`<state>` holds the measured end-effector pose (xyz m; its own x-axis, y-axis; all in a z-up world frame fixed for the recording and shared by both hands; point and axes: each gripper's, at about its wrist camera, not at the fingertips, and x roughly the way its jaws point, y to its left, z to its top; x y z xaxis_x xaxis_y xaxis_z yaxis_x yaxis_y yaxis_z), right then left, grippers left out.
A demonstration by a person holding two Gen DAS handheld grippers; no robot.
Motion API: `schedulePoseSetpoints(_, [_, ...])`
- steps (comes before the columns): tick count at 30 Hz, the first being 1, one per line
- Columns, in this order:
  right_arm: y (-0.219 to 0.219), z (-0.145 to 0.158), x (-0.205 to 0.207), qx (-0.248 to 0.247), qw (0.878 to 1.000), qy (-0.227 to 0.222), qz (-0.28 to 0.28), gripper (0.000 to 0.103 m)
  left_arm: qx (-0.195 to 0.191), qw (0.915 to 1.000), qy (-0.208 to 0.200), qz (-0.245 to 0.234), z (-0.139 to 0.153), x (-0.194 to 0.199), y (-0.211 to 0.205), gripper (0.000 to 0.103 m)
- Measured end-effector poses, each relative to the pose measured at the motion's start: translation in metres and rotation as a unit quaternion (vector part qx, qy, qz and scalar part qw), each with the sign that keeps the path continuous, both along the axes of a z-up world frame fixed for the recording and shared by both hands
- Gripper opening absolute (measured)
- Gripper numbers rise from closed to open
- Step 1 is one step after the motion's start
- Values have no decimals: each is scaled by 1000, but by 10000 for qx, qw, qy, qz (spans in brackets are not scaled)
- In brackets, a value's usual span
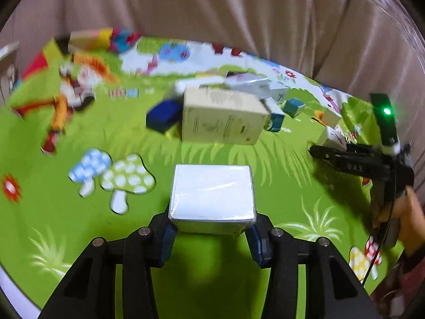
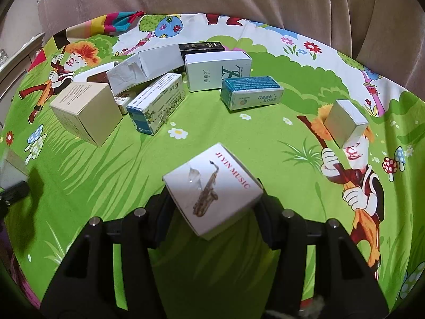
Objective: Organize rigid objects
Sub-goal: 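Grasp the saxophone JIYIN MUSIC box with right tool while left tool grasps a plain white box, then lift both held boxes up off the mat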
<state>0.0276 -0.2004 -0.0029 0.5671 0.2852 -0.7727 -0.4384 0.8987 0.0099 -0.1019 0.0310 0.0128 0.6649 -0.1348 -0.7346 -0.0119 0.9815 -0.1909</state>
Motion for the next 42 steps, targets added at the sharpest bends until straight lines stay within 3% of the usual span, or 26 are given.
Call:
schedulePoseSetpoints(1, [0,0,0,2,10000,2,0,59,7,10000,96,-10,-3,6,-1,53])
schedulePoseSetpoints(3, [0,0,0,7,10000,5,2,59,290,9995,80,-21,-3,8,-7,82])
schedulePoseSetpoints(4, [0,0,0,19,10000,11,3,59,425,9990,117,12,-5,10,-9,86])
schedulePoseSetpoints(11, [-2,0,0,72,10000,39,14,60,608,9980,123,75,-8,3,-7,87])
schedulePoseSetpoints(13, [-2,0,0,72,10000,39,11,60,698,9975,103,75,-9,1,-7,85])
schedulePoseSetpoints(14, [-2,0,0,71,10000,38,12,60,878,9961,84,78,-10,0,-9,71])
schedulePoseSetpoints(15, [-2,0,0,69,10000,35,13,60,979,9952,14,30,-8,0,-11,48])
schedulePoseSetpoints(18, [-1,1,-2,43,10000,-9,-62,58,992,9950,90,-103,-5,1,-14,47])
schedulePoseSetpoints(24, [-14,12,-44,770,9956,-141,-507,58,1136,9927,217,-329,3,-2,-31,47])
schedulePoseSetpoints(29, [-22,44,-88,1050,9889,-852,-614,58,1296,9887,-524,-534,48,-16,-60,47])
schedulePoseSetpoints(31, [-28,66,-106,1211,9817,-1295,-688,58,1349,9836,-1097,-484,79,-27,-70,47])
schedulePoseSetpoints(34, [-38,111,-142,1386,9591,-2336,-797,58,1400,9700,-1957,-346,118,-47,-77,47])
schedulePoseSetpoints(36, [-44,141,-173,1389,9334,-3193,-867,58,1461,9547,-2581,-236,143,-64,-81,47])
schedulePoseSetpoints(38, [-45,158,-196,1378,9122,-3745,-929,58,1489,9378,-3132,-143,165,-81,-84,47])
schedulePoseSetpoints(42, [-45,189,-241,1279,8688,-4681,-984,58,1405,9165,-3746,29,192,-105,-83,47])
